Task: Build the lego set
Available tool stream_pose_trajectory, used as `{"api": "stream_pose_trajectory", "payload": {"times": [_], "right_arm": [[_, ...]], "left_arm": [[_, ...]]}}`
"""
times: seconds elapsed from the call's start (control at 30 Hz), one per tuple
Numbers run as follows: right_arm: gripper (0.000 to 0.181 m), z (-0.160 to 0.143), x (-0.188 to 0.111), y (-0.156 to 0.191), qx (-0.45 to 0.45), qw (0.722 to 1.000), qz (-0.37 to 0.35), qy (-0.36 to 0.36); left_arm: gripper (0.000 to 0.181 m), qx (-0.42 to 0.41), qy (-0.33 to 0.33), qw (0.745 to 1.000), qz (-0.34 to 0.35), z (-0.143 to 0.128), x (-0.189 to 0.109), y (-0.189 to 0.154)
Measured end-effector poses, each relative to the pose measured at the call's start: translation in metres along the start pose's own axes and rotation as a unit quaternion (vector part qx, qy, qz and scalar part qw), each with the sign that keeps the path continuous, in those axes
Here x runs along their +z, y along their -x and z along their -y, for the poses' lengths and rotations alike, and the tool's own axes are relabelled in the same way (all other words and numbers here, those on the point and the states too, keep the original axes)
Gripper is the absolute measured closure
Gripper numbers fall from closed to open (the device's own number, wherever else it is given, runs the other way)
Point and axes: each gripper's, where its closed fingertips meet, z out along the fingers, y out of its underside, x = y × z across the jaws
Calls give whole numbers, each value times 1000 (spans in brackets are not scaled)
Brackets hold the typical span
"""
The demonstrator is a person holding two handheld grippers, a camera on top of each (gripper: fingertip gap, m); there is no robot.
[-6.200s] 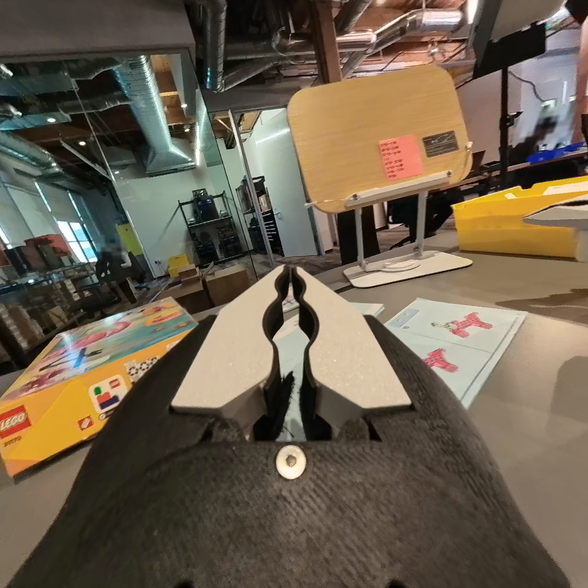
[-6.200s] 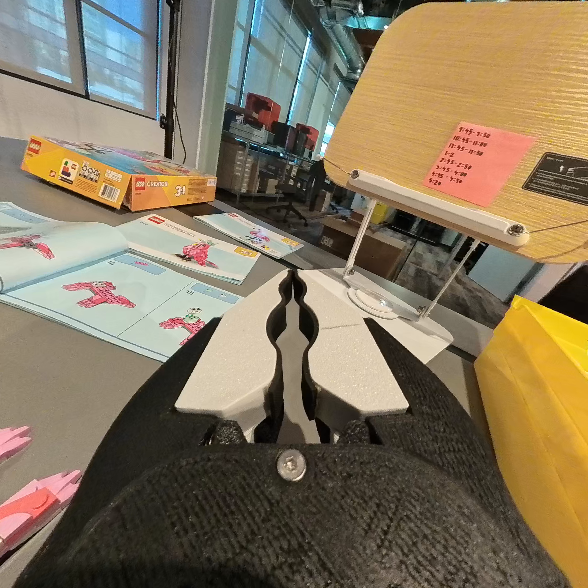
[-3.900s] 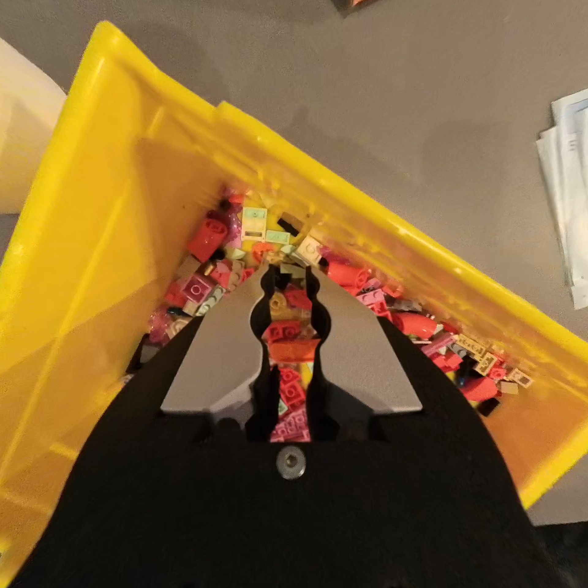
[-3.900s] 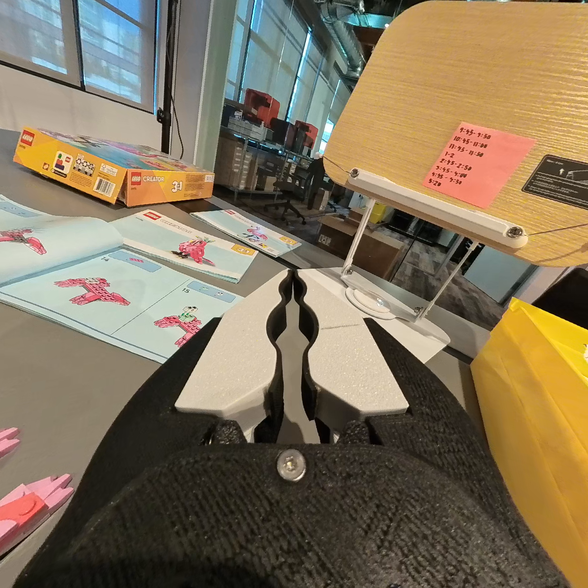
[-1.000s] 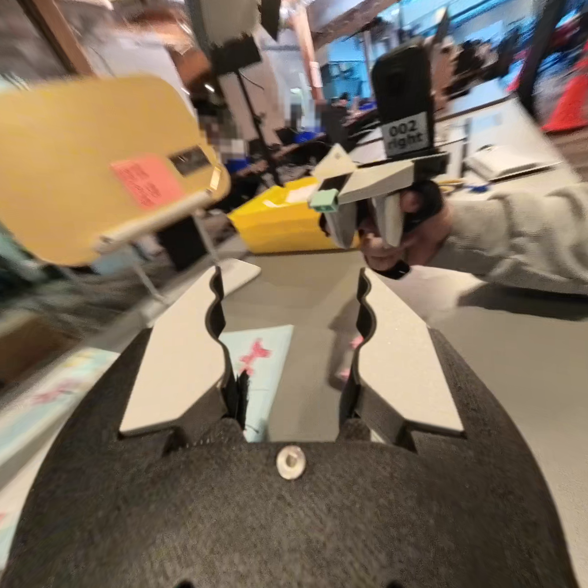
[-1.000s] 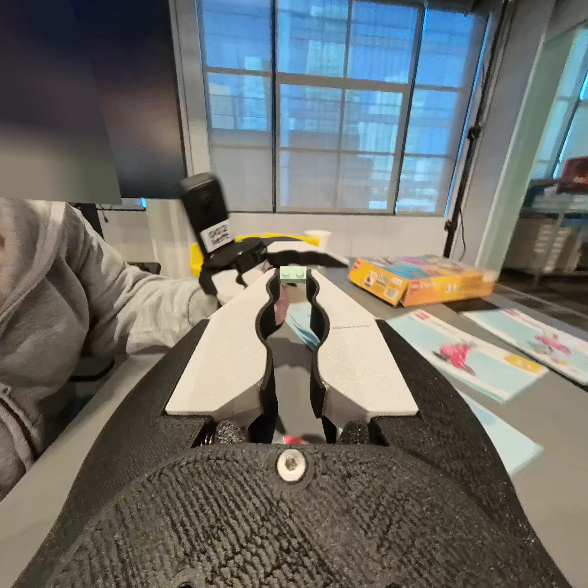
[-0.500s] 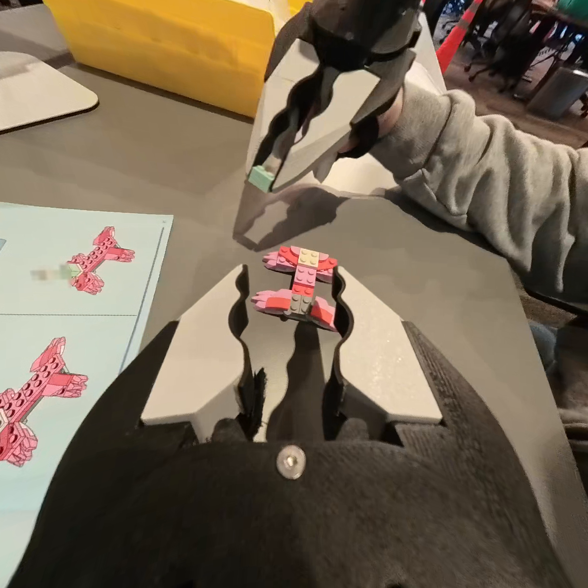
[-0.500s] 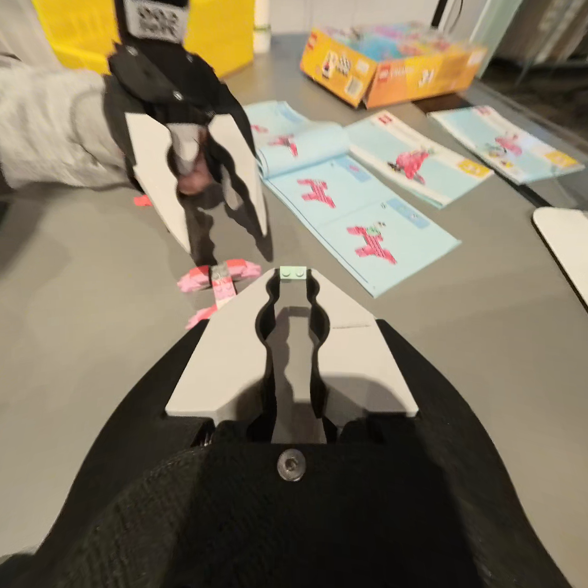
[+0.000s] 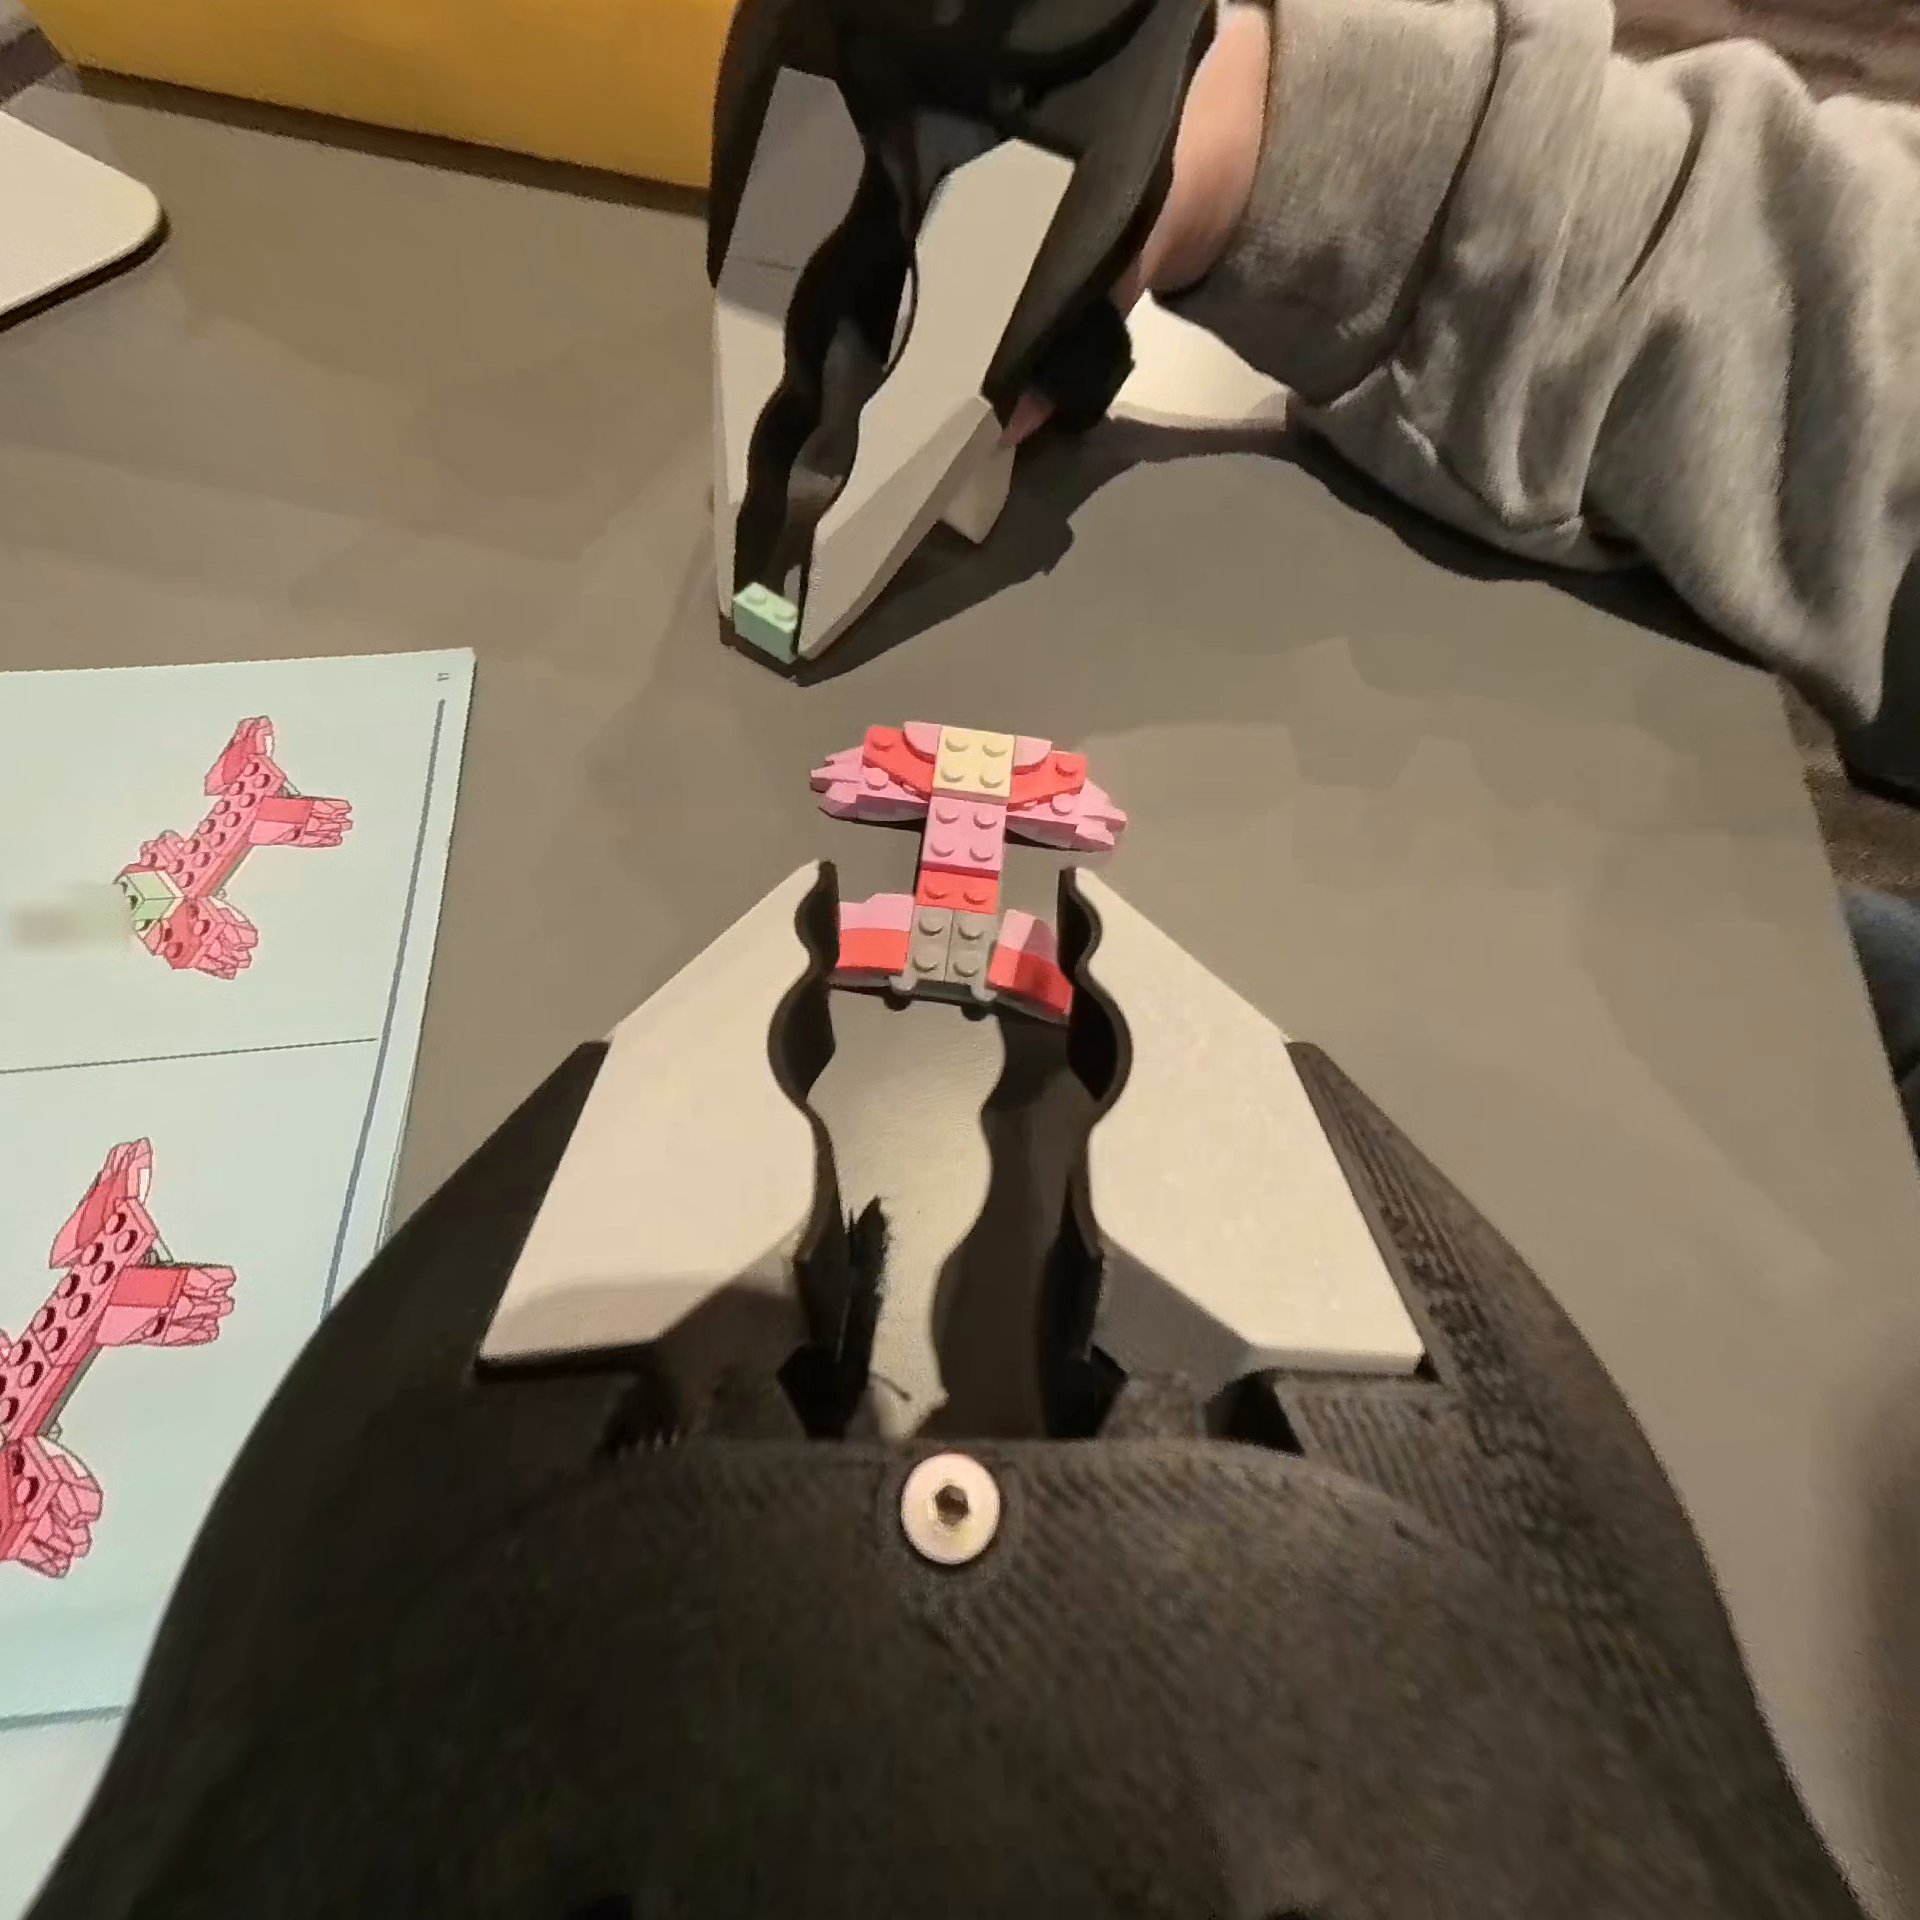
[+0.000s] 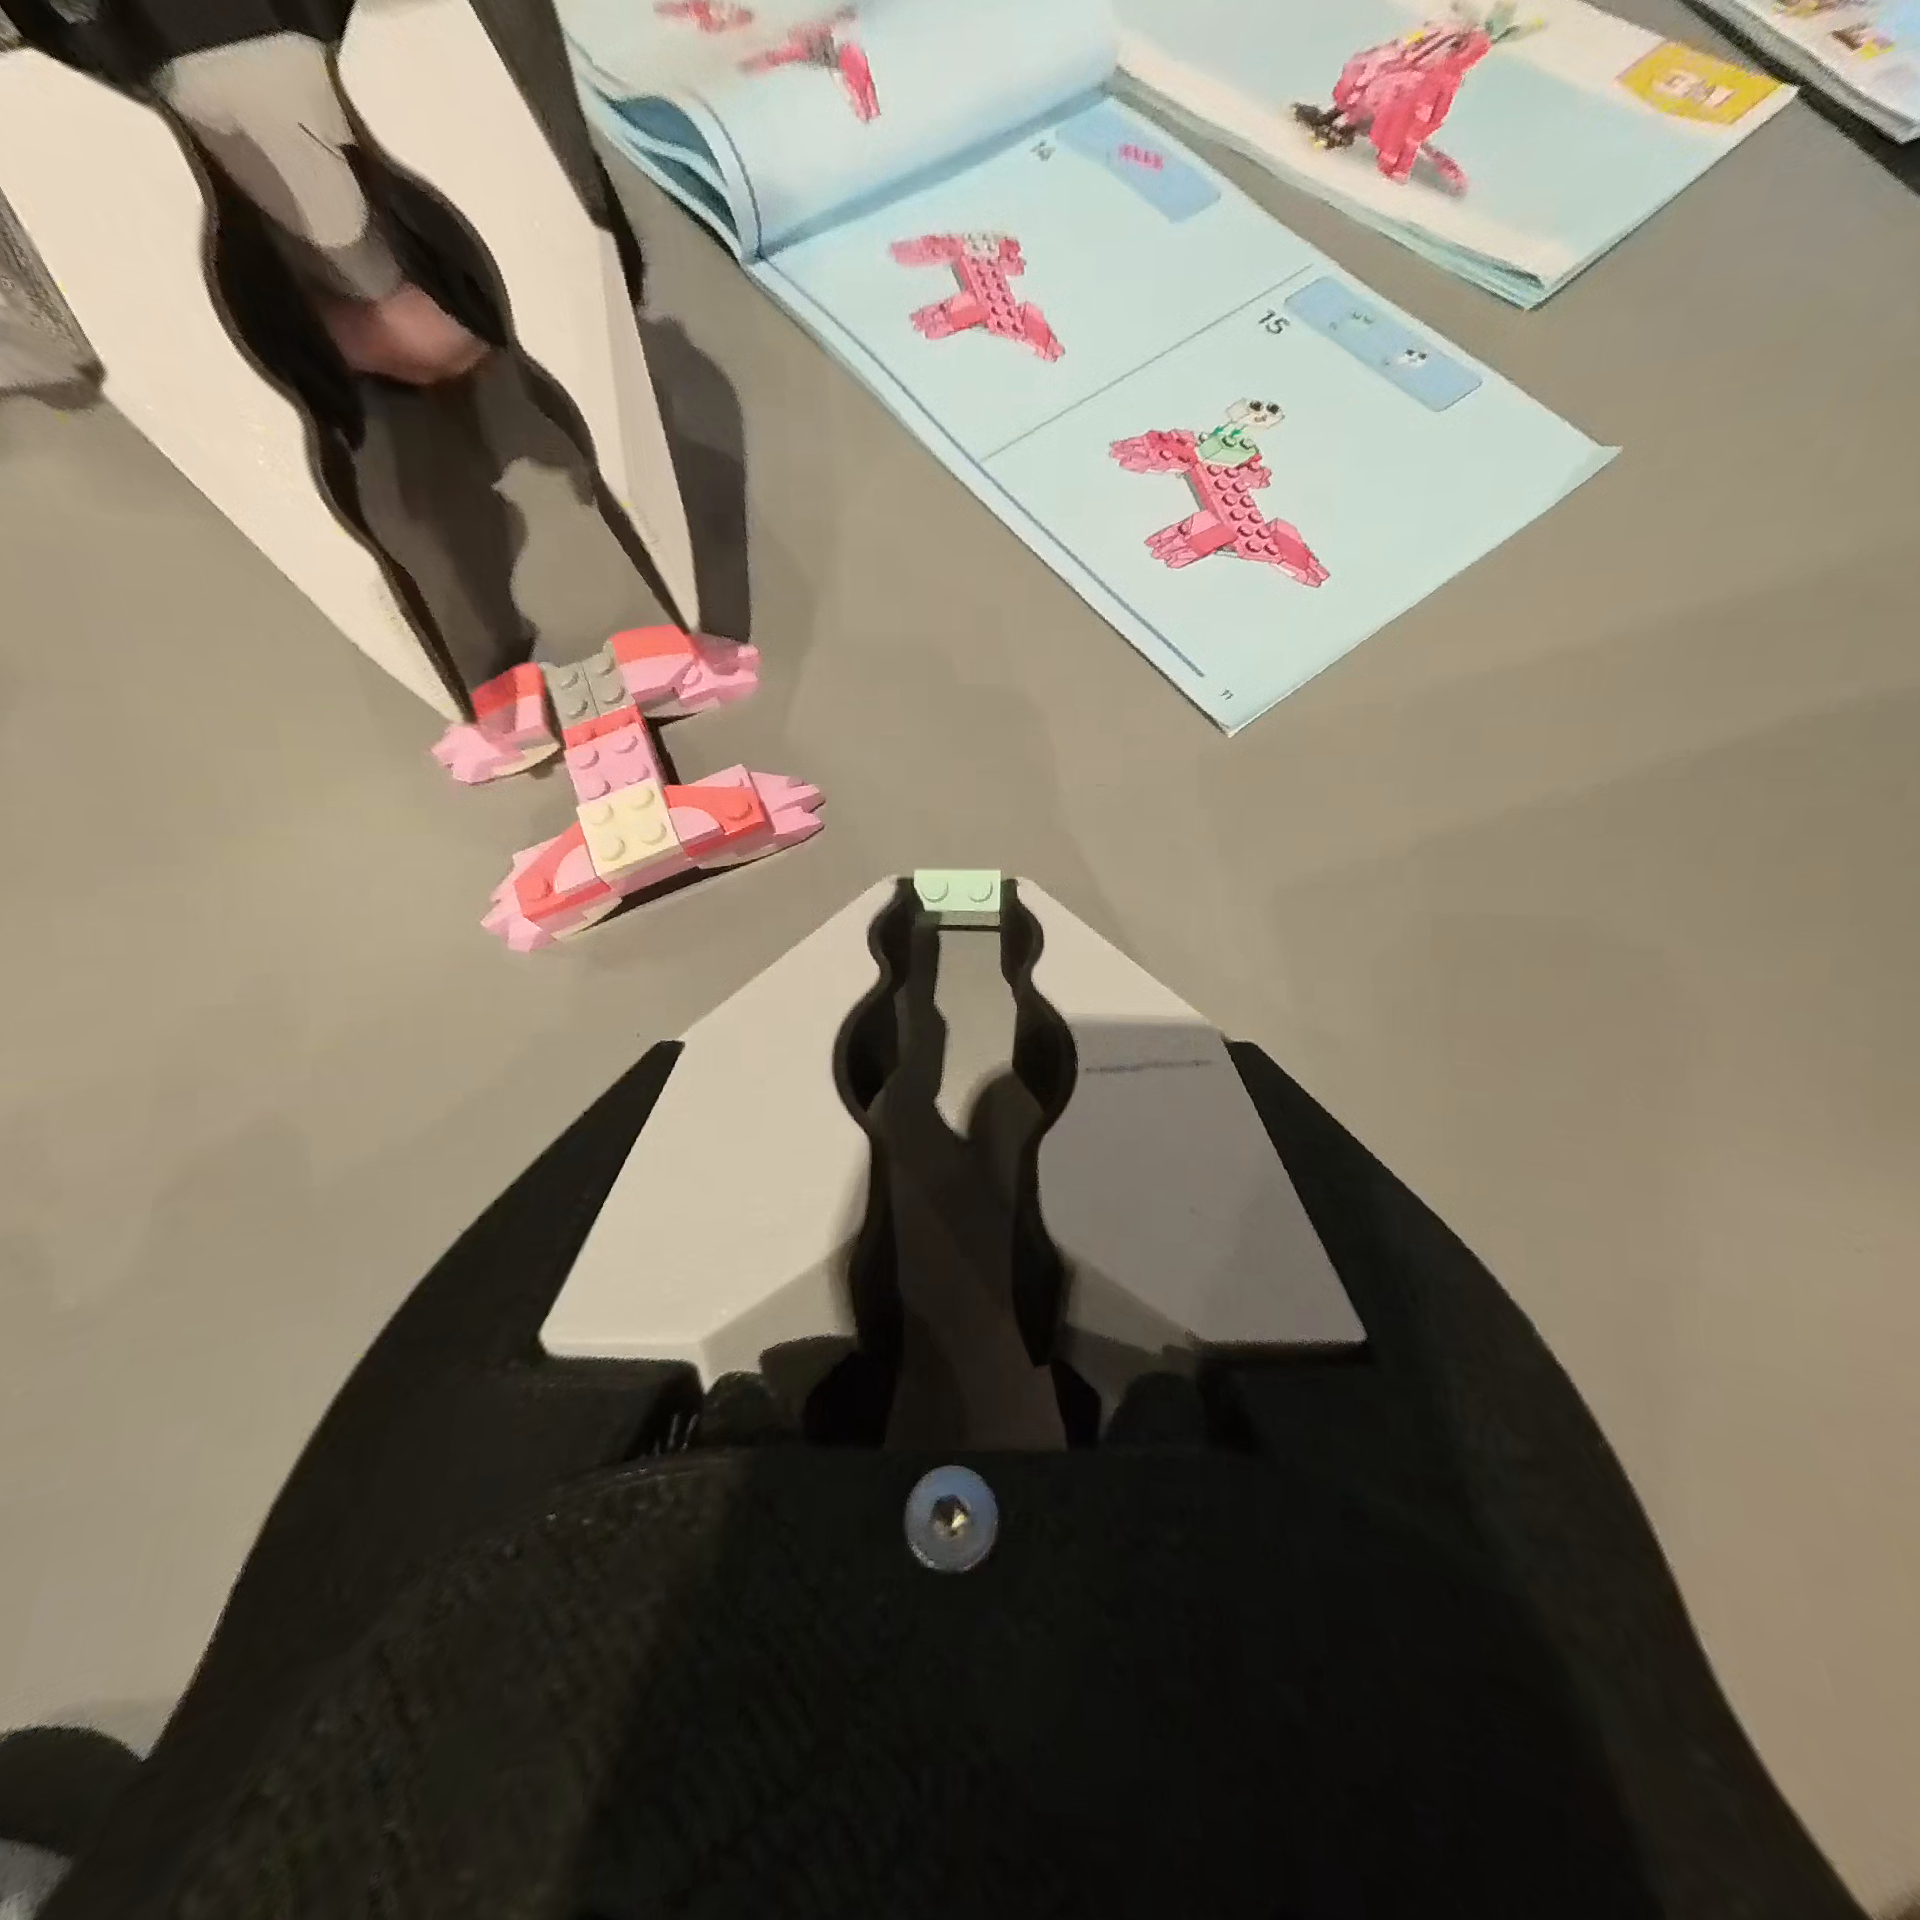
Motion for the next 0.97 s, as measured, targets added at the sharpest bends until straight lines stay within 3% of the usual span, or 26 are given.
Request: {"api": "stream_pose_trajectory", "payload": {"times": [0.33, 0.97], "right_arm": [[166, -2, 3, 1, -1, 1000, 5, 14], [167, -2, 3, 1, 18, 1000, 18, 13]], "left_arm": [[145, 37, 13, 999, 13, -2, 4, -4], [143, -87, -51, 993, -52, 8, -15, 2]]}}
